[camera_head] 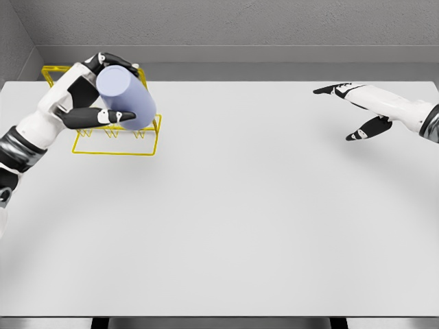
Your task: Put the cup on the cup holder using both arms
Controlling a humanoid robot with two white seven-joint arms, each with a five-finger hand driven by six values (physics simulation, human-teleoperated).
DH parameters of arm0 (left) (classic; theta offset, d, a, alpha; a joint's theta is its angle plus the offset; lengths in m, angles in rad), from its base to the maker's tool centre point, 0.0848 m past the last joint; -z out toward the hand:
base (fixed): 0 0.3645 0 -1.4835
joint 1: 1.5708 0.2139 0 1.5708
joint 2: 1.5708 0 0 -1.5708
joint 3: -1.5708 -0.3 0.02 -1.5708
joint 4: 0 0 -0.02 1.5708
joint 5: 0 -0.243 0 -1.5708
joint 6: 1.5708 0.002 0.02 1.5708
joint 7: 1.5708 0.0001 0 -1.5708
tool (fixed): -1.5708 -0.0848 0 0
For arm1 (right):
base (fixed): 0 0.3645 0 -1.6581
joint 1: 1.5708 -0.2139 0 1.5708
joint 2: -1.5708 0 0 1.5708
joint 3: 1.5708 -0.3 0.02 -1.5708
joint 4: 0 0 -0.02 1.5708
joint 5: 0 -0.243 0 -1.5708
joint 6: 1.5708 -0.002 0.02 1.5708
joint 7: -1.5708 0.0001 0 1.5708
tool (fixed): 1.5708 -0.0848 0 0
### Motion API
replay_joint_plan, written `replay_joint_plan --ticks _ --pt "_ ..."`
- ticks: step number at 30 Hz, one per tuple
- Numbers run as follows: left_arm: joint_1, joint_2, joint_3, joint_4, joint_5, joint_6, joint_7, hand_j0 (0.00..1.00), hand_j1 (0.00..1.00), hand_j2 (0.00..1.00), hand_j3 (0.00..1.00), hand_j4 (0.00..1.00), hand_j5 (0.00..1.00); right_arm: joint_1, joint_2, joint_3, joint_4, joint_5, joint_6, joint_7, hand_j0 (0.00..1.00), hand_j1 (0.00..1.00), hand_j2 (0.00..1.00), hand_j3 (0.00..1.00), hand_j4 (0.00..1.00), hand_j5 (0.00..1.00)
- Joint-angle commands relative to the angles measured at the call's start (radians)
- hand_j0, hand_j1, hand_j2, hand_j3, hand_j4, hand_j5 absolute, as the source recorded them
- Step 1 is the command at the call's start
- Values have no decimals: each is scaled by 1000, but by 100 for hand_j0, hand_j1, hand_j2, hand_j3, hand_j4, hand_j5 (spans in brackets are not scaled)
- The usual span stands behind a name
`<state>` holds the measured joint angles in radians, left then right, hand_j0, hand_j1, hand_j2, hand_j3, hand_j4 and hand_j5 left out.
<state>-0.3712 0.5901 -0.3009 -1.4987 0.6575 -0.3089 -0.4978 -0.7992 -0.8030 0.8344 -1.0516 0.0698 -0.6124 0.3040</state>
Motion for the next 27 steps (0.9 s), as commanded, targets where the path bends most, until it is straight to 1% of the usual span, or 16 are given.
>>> replay_joint_plan --ticks 1,6,10,11,15,22,27 --pt "-2 -3 0 25 7 1 1 44 44 44 44 44 44 0 -1 -1 -1 -7 2 0 100 100 100 100 100 100" --pt "-34 5 0 66 5 1 1 44 44 44 44 44 44 0 -1 -1 1 -7 2 0 100 100 100 100 100 100" --pt "-35 5 5 81 5 1 -1 43 43 43 43 43 43 0 -1 -1 1 -7 2 0 100 100 100 100 100 100" --pt "-35 5 22 81 -1 1 -1 43 43 43 43 43 43 0 -1 -1 1 -7 2 0 100 100 100 100 100 100" --pt "-43 -6 29 107 -7 1 -1 43 43 43 43 43 43 0 1 -1 1 -7 2 0 100 100 100 100 100 100" --pt "-66 -19 28 110 -12 16 -1 43 43 43 43 43 43 0 -1 -1 1 -7 2 0 100 100 100 100 100 100" --pt "-66 -24 28 106 -12 17 -4 43 43 43 43 43 43 0 -1 -1 1 -8 2 0 100 100 100 100 100 100"
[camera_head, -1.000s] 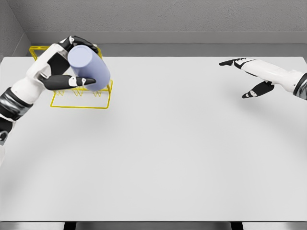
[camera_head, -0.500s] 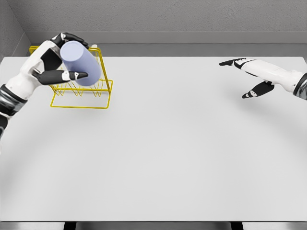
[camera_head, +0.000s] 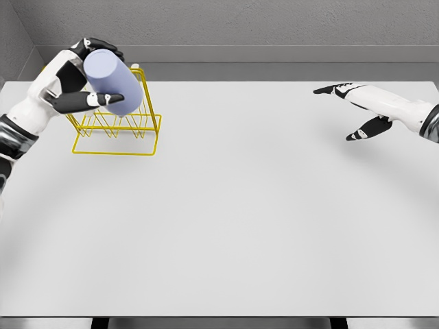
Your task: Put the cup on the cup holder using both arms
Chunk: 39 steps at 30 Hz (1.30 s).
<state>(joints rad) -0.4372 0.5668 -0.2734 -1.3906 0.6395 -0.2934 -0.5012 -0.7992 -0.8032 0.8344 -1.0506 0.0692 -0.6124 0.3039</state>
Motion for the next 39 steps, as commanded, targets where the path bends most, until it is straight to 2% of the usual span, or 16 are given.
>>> replay_joint_plan --ticks 1,9,17,18,19,20,22,33,34,35,37,39 --pt "-2 -1 0 1 6 2 0 43 43 43 43 43 43 0 -2 -1 0 -6 2 0 100 100 100 100 100 100" --pt "0 11 14 33 6 2 -3 43 43 43 43 43 43 -2 -8 -4 0 -6 2 -2 100 100 100 100 100 100" --pt "9 2 2 30 6 0 -5 44 44 44 44 44 44 -2 -8 -4 0 -6 2 -2 100 100 100 100 100 100" --pt "9 2 2 30 5 0 -6 51 51 51 51 51 51 -2 -8 -4 0 -6 2 -2 100 100 100 100 100 100" --pt "11 4 2 30 3 0 -7 64 64 64 64 64 64 -2 -8 -4 0 -6 2 -2 100 100 100 100 100 100" --pt "11 4 2 31 0 0 -7 85 85 85 85 85 85 -2 -8 -4 0 -6 2 -2 100 100 100 100 100 100" --pt "11 5 2 31 -1 0 -7 100 100 100 100 100 100 -2 -8 -4 0 -6 2 -2 100 100 100 100 100 100" --pt "12 8 2 31 0 -1 -7 100 100 100 100 100 100 -2 -8 -4 0 -8 2 -2 100 100 100 100 100 100" --pt "17 11 2 22 3 -3 -16 100 100 100 100 100 100 -2 -8 -4 0 -8 2 -2 100 100 100 100 100 100" --pt "18 13 2 12 3 -15 -109 100 100 100 100 100 100 -2 -8 -4 0 -6 2 -2 100 100 100 100 100 100" --pt "20 19 11 -15 2 -84 -110 100 100 100 100 100 100 -2 -8 -4 0 -8 2 -2 100 100 100 100 100 100" --pt "52 24 14 -56 2 -138 -110 100 100 100 100 100 100 0 -5 -4 0 -6 2 -2 100 100 100 100 100 100"
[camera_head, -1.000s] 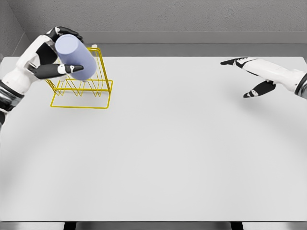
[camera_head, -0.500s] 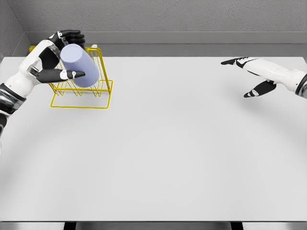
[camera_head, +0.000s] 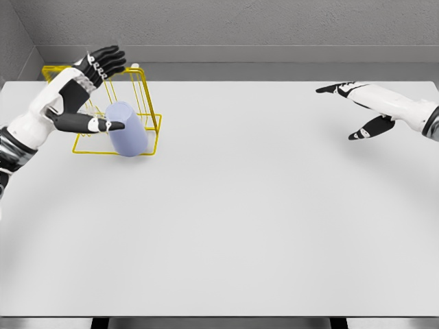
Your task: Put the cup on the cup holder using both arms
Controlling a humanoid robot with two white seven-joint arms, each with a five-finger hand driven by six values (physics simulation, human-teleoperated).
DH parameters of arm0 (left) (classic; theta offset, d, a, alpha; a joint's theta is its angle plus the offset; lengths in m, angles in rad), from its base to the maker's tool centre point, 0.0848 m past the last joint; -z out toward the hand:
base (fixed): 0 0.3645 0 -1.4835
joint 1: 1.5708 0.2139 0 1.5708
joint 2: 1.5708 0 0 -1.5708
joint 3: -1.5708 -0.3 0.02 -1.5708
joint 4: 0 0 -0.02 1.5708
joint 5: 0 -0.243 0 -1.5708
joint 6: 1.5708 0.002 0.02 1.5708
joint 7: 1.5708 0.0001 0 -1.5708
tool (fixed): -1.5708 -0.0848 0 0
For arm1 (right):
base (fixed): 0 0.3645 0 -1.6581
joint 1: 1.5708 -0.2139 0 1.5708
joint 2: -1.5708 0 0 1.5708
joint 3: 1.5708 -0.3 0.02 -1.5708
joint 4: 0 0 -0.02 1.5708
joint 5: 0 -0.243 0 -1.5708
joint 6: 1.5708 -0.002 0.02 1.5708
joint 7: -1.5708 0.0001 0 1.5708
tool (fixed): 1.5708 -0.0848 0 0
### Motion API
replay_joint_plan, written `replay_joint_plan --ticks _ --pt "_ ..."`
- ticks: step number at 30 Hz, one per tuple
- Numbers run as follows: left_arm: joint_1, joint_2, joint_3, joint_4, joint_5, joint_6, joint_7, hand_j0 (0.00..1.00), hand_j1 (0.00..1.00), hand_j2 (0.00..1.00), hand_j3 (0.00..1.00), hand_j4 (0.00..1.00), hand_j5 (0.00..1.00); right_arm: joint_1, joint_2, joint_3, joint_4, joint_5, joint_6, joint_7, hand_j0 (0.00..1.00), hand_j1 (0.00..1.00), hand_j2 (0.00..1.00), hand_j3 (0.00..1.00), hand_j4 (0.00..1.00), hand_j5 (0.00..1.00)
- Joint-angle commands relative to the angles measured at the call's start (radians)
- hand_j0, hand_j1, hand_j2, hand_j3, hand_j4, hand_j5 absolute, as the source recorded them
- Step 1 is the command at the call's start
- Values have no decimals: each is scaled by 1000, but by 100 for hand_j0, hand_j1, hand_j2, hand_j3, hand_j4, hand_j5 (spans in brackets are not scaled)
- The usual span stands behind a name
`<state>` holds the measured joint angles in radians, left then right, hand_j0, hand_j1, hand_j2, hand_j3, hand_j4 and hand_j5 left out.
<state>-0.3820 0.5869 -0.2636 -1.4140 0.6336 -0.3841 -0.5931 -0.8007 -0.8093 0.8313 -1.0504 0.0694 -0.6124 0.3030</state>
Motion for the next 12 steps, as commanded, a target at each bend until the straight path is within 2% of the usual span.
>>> replay_joint_plan --ticks 1,3,7,12 --pt "2 19 4 -46 8 -67 -18 100 100 100 100 100 100 1 2 -1 0 -7 2 1 100 100 100 100 100 100" --pt "18 40 3 -57 8 -145 -18 100 100 100 100 100 100 0 4 -1 0 -7 2 1 100 100 100 100 100 100" --pt "75 73 3 -123 8 -150 -18 100 100 100 100 100 100 0 4 -1 -2 -7 2 1 100 100 100 100 100 100" --pt "89 82 0 -134 6 -150 -18 100 100 100 100 100 100 0 4 -1 -2 -7 2 1 100 100 100 100 100 100"
